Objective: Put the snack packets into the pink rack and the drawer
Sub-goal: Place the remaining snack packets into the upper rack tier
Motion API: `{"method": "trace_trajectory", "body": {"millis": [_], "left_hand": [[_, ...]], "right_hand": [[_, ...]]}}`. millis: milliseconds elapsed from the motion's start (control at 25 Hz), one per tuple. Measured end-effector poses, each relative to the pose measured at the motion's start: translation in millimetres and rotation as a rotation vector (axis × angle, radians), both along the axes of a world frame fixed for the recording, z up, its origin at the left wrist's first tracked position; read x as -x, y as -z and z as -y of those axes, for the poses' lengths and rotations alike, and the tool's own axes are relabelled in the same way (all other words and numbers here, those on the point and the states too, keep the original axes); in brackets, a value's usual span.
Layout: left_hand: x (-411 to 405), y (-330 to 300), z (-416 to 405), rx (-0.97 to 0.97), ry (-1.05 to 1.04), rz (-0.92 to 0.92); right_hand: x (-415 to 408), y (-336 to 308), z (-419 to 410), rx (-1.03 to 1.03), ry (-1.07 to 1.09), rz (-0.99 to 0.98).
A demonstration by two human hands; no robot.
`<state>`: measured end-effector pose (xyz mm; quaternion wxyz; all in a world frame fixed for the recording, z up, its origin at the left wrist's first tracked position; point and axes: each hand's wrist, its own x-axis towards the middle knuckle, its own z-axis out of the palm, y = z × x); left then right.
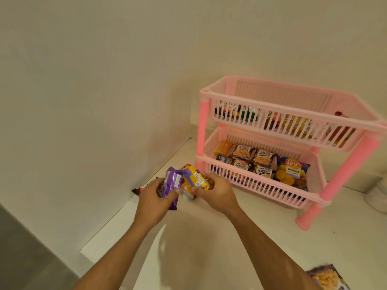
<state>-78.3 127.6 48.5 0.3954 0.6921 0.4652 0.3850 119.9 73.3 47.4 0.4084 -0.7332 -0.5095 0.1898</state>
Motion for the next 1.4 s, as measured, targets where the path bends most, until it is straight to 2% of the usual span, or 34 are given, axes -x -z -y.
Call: {"method": "trace_trajectory", "body": {"millis": [160,320,560,760,880,1240,1320,1400], "left_hand": [[-47.3,-65.0,-5.9,-0.098,0.088,0.163],[-87.4,-120.2,-11.3,-0.173,0.156,0.223],[-133.5,-188.9,-30.7,-0.290,0.194,0.169],[-169.9,-245.7,-58.4,-0.278,0.201,0.158],[-189.2,-270.8,-81.1,-0.208,0.181,0.174],[-279.1,-279.9,-156.5,-0.157,0.259,-0.191],[-295.0,-270.5,-172.9,-0.144,0.267,-0.344],[-308.5,-259.8,-185.5,-0.205,0.278,-0.558]], "right_hand": [[-25.2,-69.0,26.2,-0.228,0.056,-0.047],[-44.2,-133.3,45.4,-0.311,0.071,0.035],[-89.5,-214.2,46.4,-0.322,0.222,0.210],[-139.6,-254.6,21.2,-0.284,0.300,0.085],[-162.9,-265.8,0.4,-0.269,0.353,0.020],[-217.7,-258.4,-84.1,-0.035,0.435,-0.053],[-229.5,-254.0,-99.0,0.042,0.400,-0.094],[-238.0,-253.0,-111.6,0.116,0.355,-0.054]]}}
